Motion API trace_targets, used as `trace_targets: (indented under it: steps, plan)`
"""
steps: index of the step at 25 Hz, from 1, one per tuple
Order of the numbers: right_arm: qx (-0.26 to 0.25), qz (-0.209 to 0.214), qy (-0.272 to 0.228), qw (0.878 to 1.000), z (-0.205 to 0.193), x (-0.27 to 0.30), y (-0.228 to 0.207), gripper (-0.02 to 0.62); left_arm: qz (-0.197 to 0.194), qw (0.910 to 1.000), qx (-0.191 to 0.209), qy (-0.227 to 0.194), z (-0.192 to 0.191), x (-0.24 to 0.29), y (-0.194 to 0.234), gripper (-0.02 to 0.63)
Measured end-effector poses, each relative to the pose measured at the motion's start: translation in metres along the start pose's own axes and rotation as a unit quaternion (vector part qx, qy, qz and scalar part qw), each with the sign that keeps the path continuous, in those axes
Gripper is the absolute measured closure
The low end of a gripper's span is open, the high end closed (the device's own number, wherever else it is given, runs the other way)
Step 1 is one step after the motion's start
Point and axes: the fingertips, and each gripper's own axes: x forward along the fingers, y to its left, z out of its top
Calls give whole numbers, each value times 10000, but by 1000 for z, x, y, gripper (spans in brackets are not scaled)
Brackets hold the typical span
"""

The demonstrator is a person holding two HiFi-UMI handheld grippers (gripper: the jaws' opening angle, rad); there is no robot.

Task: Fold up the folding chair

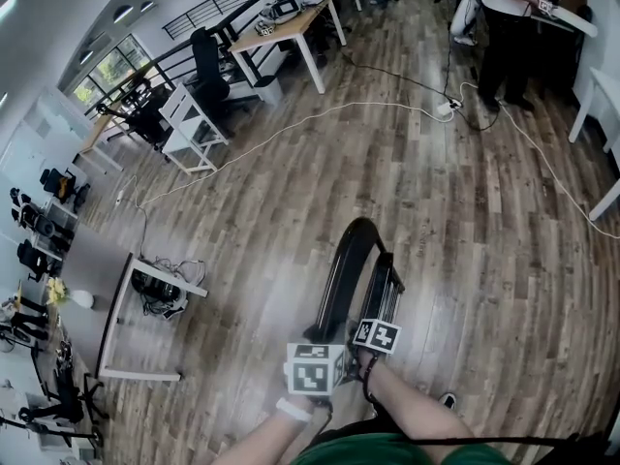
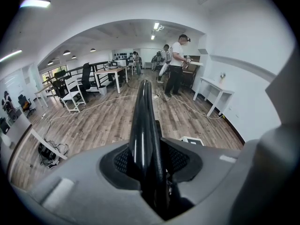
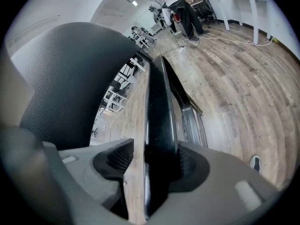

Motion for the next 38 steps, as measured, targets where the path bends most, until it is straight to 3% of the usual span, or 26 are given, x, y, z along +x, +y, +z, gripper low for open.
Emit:
trace_targets:
  steps: [6, 9, 11, 13, 19, 24, 26, 30, 34, 38]
  plan:
    - [-28, -77, -49, 10000, -1, -1, 0, 368, -33, 10000, 16, -23, -2, -1, -6, 469]
    - [161, 471, -61, 9987, -1, 2, 10, 368, 124, 9999, 76, -30, -4, 2, 6, 469]
    - [273, 1033, -97, 9942, -2, 2, 21, 313, 239, 9997, 109, 4, -5, 3, 15, 469]
    - [167, 1325, -142, 9909, -5, -2, 25, 284, 292, 9995, 119, 16, -5, 2, 23, 469]
    - [22, 1350, -294, 9904, -2, -40, -3, 268, 410, 9990, 160, 46, -7, 6, 33, 465]
    - [-437, 1590, -636, 9843, 29, -111, 5, 268, 350, 9992, 184, 60, -2, 1, 30, 465]
    - [-632, 1773, -854, 9784, 42, -148, 17, 274, 368, 9991, 194, 73, -2, -3, 27, 463]
    - [-1111, 2165, -1407, 9597, 69, -227, 38, 492, 443, 9987, 237, 70, 0, -8, 15, 463]
    - [-1773, 2373, -1759, 9388, 82, -297, 53, 514, 572, 9976, 400, -1, 2, -7, 3, 462]
    - [-2540, 2529, -2232, 9065, 86, -364, 77, 528, 600, 9972, 447, -44, 2, -11, -9, 460]
